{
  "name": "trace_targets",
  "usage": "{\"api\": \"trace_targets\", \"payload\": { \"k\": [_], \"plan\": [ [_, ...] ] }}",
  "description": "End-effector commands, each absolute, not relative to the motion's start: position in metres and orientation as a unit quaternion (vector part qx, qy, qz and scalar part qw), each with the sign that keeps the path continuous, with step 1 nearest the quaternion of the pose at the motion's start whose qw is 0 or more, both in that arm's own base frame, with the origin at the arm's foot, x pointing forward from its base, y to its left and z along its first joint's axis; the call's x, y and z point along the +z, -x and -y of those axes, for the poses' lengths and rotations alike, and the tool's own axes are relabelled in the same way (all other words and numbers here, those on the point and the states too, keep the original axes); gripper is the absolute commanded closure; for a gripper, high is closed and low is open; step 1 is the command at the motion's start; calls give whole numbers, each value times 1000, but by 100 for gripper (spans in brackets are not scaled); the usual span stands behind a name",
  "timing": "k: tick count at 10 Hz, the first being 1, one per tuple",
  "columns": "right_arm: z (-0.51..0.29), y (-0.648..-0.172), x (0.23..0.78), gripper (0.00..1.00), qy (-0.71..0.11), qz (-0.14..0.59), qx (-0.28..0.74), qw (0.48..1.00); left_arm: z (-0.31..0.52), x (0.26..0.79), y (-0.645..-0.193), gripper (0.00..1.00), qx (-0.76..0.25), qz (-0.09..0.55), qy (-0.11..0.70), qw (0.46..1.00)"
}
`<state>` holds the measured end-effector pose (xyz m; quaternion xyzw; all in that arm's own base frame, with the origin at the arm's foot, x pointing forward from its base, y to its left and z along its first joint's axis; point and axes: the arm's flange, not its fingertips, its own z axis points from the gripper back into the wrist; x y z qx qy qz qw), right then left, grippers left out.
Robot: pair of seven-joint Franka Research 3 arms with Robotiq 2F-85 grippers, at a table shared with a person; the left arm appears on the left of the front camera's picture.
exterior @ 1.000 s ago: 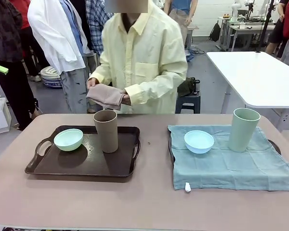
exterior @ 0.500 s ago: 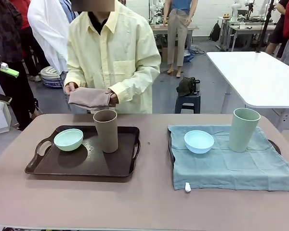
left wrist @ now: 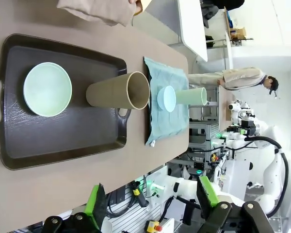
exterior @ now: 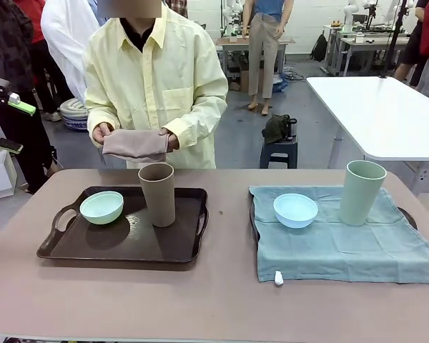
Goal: Set up a tray with a mat and arrange the tableware.
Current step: Pick up the Picnic Bowl and Reusable plastic cup from the Handle tray in front of the human's position and hold them in the air.
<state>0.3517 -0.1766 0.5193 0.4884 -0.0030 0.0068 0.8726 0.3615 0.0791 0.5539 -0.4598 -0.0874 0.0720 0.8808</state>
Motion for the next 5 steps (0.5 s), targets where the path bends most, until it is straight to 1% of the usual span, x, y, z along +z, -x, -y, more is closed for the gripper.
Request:
{"api": "trace_targets", "payload": {
  "k": [1,5],
  "plan": [
    [179,-352,518,0,-493,5,0,870,-82,552,-360,1,67,90,464,879],
    [179,-352,518,0,-493,5,0,870,-82,552,-360,1,67,90,464,879]
  ]
}}
